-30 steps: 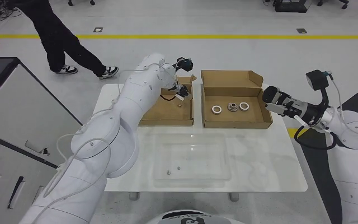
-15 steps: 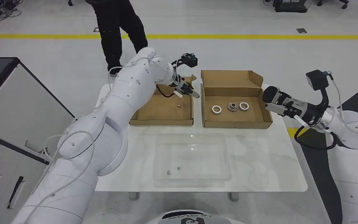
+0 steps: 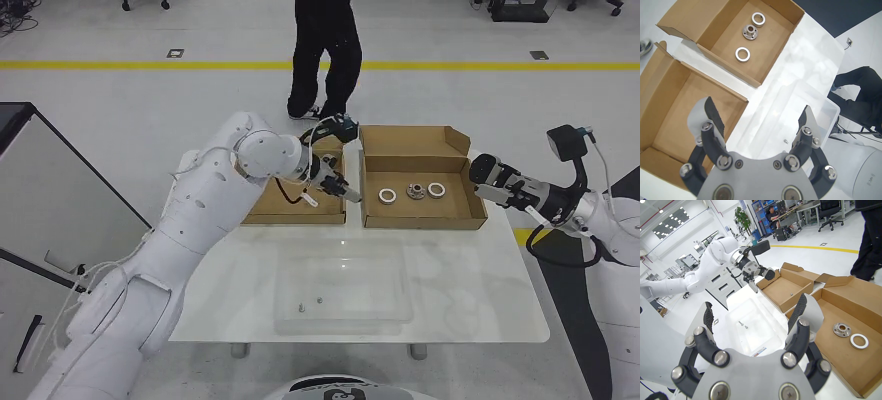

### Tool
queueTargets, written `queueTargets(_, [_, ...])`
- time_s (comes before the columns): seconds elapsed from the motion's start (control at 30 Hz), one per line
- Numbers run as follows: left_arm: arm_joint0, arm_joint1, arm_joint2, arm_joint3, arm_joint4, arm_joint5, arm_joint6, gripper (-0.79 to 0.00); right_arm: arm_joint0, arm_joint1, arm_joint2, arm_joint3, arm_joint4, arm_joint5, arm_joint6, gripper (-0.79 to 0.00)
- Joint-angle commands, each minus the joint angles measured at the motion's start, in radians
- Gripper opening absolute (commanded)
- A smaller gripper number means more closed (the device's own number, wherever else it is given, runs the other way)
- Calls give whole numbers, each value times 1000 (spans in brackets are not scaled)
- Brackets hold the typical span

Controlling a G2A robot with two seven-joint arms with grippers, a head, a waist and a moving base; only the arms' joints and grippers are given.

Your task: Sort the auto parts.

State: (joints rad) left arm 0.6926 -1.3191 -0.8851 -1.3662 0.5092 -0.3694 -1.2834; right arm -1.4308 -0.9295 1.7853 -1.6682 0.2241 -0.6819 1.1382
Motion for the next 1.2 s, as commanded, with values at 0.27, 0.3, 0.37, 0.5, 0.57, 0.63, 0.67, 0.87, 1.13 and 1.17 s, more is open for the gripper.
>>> queueTargets(0.27, [247,87,-107,-432,49,2,-169,0,0,0,0,0,0,0,0,0])
queueTargets(0.3, [254,95,-96,-453,57,11,-178,0,0,0,0,0,0,0,0,0])
queueTargets(0.37, [265,111,-74,-485,68,25,-192,0,0,0,0,0,0,0,0,0])
queueTargets(0.5, [286,138,-26,-517,56,37,-204,0,0,0,0,0,0,0,0,0])
queueTargets(0.57, [296,146,-26,-521,30,31,-198,0,0,0,0,0,0,0,0,0])
queueTargets(0.63, [299,150,-30,-535,46,21,-185,0,0,0,0,0,0,0,0,0])
queueTargets(0.67, [299,150,-30,-535,46,21,-185,0,0,0,0,0,0,0,0,0])
queueTargets(0.87, [299,150,-30,-535,46,21,-185,0,0,0,0,0,0,0,0,0])
queueTargets(1.13, [234,153,159,-495,183,85,-252,0,0,0,0,0,0,0,0,0])
queueTargets(1.17, [221,153,182,-475,181,85,-252,0,0,0,0,0,0,0,0,0])
